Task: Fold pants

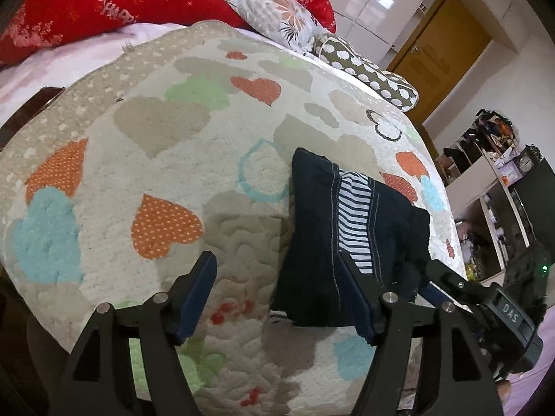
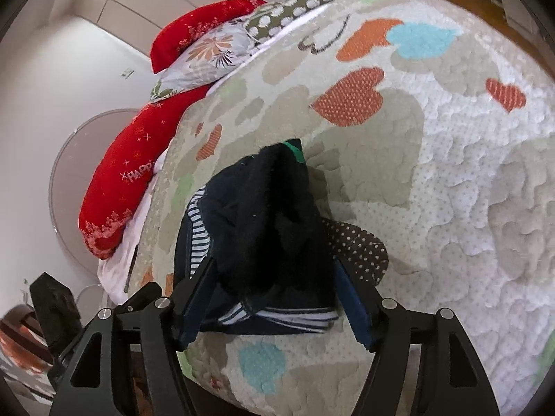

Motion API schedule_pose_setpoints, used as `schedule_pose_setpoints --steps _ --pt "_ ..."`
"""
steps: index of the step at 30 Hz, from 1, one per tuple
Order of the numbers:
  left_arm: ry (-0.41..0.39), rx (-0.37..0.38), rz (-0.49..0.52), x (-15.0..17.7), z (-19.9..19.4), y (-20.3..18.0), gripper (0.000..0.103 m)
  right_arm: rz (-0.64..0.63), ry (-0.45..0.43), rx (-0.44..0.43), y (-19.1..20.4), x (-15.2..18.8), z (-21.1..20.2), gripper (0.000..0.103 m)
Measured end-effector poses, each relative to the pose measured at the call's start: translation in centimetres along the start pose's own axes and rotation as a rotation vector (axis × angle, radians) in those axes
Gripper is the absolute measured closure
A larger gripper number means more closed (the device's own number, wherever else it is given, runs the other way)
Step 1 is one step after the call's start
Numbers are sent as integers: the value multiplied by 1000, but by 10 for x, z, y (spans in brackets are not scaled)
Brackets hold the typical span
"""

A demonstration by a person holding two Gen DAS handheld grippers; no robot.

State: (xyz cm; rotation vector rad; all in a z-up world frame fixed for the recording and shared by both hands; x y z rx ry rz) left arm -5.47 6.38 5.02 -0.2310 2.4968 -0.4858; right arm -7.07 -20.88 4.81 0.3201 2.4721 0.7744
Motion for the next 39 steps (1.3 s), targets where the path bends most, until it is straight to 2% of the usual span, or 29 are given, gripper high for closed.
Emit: schedule_pose_setpoints --steps 13,19,26,29,30,31,32,33,34,36,39 --pt "56 -1 -29 6 19 7 33 34 -5 -18 -15 -2 5 27" --pt "85 58 -48 5 30 4 33 43 -1 -39 -20 -5 11 27" --pt "81 69 33 -12 51 -7 30 36 29 -55 -17 -20 29 27" --pt "117 111 79 -11 64 -16 30 15 35 -45 -12 -25 40 27" --pt "132 129 89 -8 66 -19 33 4 40 -47 -9 -26 44 27" --pt "138 152 103 -5 68 -24 41 -6 44 -50 -7 -26 46 27" --pt "144 177 114 -3 68 -29 69 -20 50 -54 -5 -26 48 29" --pt "162 206 122 -1 68 -33 78 -36 57 -54 -2 -25 50 38" --pt "157 201 127 0 66 -37 78 -44 59 -49 -1 -25 51 47" --pt "138 190 146 -2 61 -41 82 -59 61 -51 1 -25 51 56" --pt "116 185 160 -7 51 -46 82 -69 57 -68 6 -28 45 62"
Point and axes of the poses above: each gripper's, at about its wrist camera, not at the fingertips, and z roughly the way its jaws point, y to its left, x to its underside, the point moved 4 cm from there along z, roughly the way its jaws point, and after that the axes turned 1 degree about x, right-handed, at the moved point
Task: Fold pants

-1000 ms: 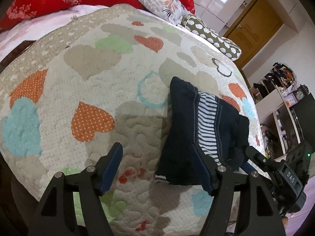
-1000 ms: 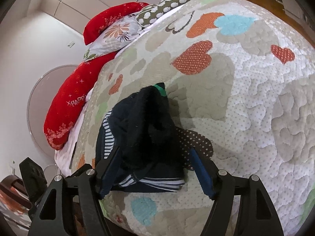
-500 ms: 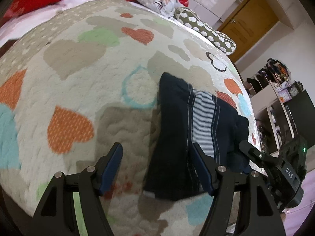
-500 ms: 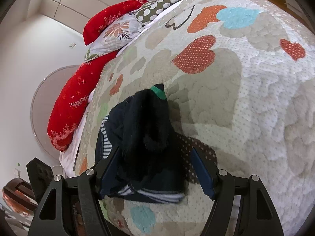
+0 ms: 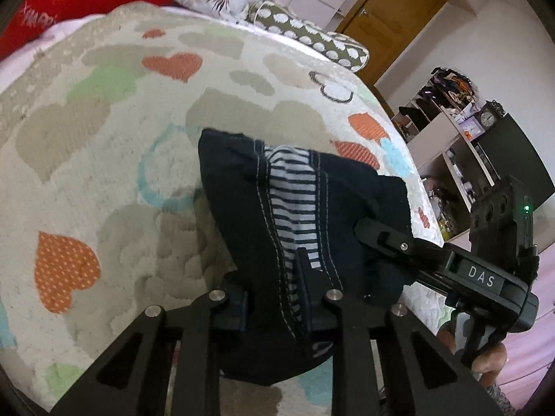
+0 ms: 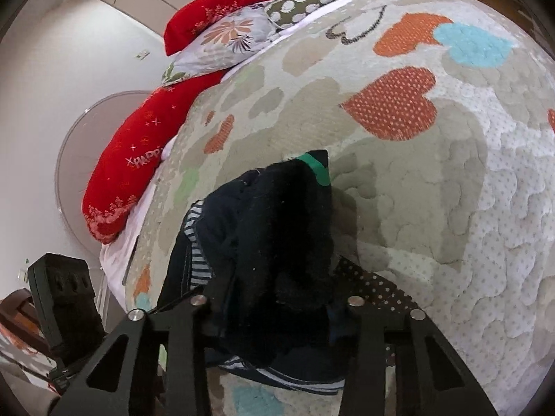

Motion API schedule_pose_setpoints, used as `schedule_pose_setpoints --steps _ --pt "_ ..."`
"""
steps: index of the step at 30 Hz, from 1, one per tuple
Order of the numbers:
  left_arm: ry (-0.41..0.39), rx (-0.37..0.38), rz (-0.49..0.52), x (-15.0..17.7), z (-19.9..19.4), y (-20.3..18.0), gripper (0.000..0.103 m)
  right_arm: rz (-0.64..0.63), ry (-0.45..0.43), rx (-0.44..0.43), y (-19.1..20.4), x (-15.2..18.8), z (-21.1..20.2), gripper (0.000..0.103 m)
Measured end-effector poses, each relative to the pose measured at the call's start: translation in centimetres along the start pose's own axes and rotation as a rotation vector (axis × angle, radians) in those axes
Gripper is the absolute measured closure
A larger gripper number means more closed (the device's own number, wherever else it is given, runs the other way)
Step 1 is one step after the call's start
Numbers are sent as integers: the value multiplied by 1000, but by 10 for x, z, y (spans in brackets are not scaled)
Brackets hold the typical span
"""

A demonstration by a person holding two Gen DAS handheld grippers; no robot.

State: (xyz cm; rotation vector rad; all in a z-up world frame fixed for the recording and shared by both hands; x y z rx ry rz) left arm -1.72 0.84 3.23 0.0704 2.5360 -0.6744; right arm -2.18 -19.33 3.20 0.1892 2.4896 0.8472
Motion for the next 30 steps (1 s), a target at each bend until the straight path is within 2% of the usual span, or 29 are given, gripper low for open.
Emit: schedule_pose_setpoints --steps 7,15,23,30 --pt "-38 -55 64 -23 -11 -13 82 -40 -26 -16 17 -14 -9 63" --pt "-56 -68 80 -54 -5 -16 82 -99 -59 10 33 -42 -11 63" --pt "-58 -84 64 -92 24 -12 82 -124 -92 51 33 -79 1 63" --pt "-33 -95 38 -118 57 -2 82 -147 -88 88 31 -106 22 63"
Point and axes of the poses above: each gripper's, at about its wrist camera, not at the fingertips, and z roughly the way its jaws point, y to its left, x to its underside, the point moved 4 cm from there along z, roughly the way its jaws point, and after that the axes turned 1 degree about x, right-handed, at the moved point
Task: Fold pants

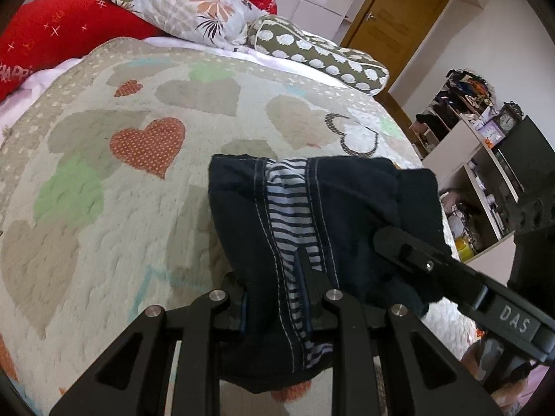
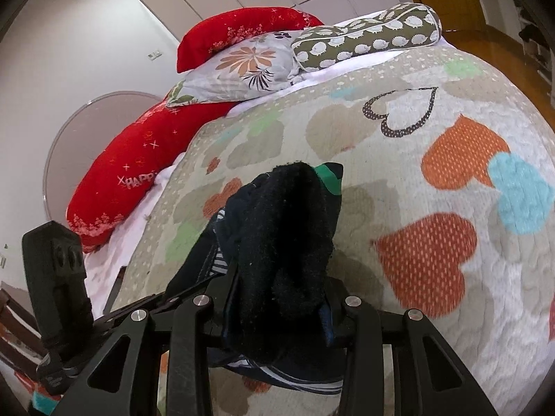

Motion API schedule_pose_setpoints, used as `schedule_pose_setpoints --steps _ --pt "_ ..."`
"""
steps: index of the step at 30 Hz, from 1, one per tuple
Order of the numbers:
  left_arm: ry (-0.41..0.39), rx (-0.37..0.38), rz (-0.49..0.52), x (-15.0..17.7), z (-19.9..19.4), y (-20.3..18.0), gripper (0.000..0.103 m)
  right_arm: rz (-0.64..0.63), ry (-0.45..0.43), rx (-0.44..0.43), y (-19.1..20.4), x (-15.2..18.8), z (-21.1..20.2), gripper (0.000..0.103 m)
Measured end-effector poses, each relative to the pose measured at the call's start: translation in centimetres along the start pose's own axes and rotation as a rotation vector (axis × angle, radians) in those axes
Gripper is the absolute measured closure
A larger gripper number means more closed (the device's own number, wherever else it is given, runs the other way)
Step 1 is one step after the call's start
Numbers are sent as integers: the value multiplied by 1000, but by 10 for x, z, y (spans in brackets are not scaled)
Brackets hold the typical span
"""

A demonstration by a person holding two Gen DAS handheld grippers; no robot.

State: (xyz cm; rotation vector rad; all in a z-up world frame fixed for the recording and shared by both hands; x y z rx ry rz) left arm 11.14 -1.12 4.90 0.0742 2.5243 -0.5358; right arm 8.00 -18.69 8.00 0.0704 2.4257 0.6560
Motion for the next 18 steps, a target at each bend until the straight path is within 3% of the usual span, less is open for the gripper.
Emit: schedule_pose_setpoints --steps 7,10,12,14,18 --pt "34 -50 -16 -5 30 10 82 14 17 56 -19 -6 26 62" --pt "33 -48 -34 -3 29 13 76 72 44 82 -37 -2 36 51" --pt "38 -34 -49 -2 23 16 73 121 53 73 -48 -1 35 48" --pt "34 -21 -70 -1 11 18 71 132 34 67 -51 -2 25 48" --pt "-45 -63 -90 1 -22 22 69 106 -62 71 -42 -10 -8 46"
Point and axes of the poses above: each gripper's, at about its wrist camera, not at the fingertips, and z roughly the way its jaws point, y to its left, x to its underside, the point moved 4 cm from there along z, roughly the way its jaws point, and after that the axes turned 1 degree about x, right-handed, at the moved point
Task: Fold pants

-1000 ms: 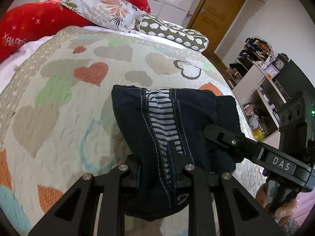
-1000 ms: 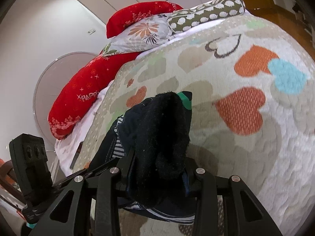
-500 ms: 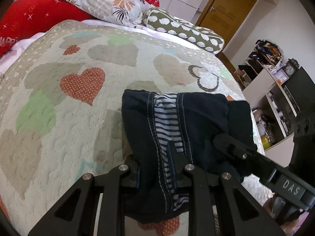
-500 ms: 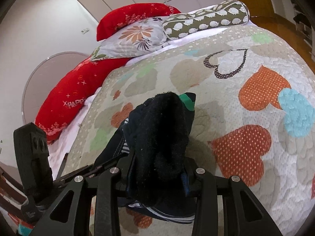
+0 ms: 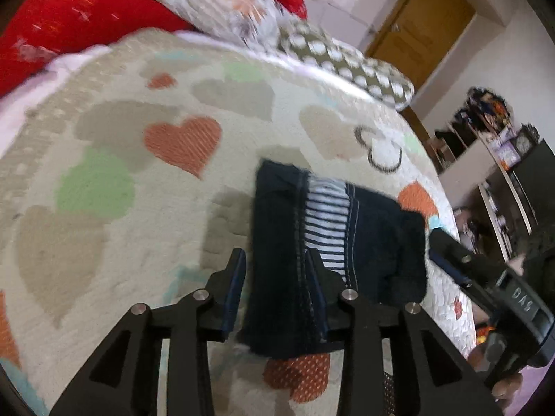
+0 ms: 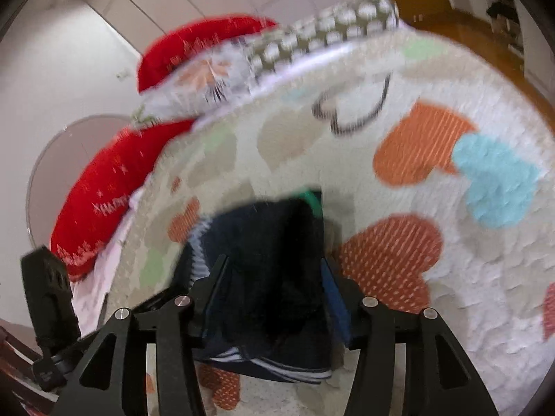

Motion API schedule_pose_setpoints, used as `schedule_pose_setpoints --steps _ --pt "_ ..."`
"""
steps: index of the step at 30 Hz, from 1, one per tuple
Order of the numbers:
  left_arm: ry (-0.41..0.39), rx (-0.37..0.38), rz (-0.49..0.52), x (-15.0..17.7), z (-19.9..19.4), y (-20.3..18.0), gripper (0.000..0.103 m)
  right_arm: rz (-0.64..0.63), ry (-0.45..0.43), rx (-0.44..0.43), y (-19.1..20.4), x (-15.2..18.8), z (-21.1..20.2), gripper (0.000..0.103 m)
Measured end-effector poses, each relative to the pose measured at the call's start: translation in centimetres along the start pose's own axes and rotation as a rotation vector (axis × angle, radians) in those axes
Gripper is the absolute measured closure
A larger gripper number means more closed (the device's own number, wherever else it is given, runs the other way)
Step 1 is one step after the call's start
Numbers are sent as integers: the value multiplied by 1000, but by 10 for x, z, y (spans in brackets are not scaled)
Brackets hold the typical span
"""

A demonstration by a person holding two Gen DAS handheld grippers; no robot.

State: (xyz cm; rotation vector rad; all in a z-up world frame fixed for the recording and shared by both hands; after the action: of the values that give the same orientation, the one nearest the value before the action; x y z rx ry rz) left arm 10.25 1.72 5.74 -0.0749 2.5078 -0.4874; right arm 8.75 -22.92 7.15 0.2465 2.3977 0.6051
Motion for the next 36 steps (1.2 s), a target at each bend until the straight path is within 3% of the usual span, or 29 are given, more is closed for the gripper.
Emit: schedule_pose_setpoints --steps 4,7,11,14,18,21,27,30,36 --pt "-58 0 7 8 -19 -4 63 -49 -94 -9 19 -4 -28 46" --pt "-2 -10 22 17 -2 -7 60 -78 -52 -38 31 2 -21 47" --pt "71 -5 12 31 13 -5 60 -77 21 -5 27 16 3 47" --pt "60 2 25 37 1 -8 59 -61 41 9 20 19 10 47" --pt "6 -12 50 46 -32 -13 52 -70 -18 -8 22 21 -26 47" --pt "-90 -61 79 59 -67 -19 36 -68 -66 18 19 35 -55 46" --pt "-351 -230 115 85 -144 -27 13 -82 -131 112 14 84 -103 46" --pt "-474 -302 120 99 -183 -29 3 -102 -145 169 15 104 -119 41" --pt "-643 -399 154 117 -240 -38 0 -114 -143 176 23 138 -141 37"
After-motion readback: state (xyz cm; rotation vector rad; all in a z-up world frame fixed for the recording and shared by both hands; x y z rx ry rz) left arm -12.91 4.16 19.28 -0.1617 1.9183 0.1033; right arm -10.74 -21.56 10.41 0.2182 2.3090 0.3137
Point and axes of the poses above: each gripper's, at about its wrist camera, not at the fingertips, and z roughly the way its jaws point, y to its left, x to its underside, the point moved 4 cm from there along z, roughly the way its jaws point, and after that the axes turned 1 degree about x, right-handed, at the moved point
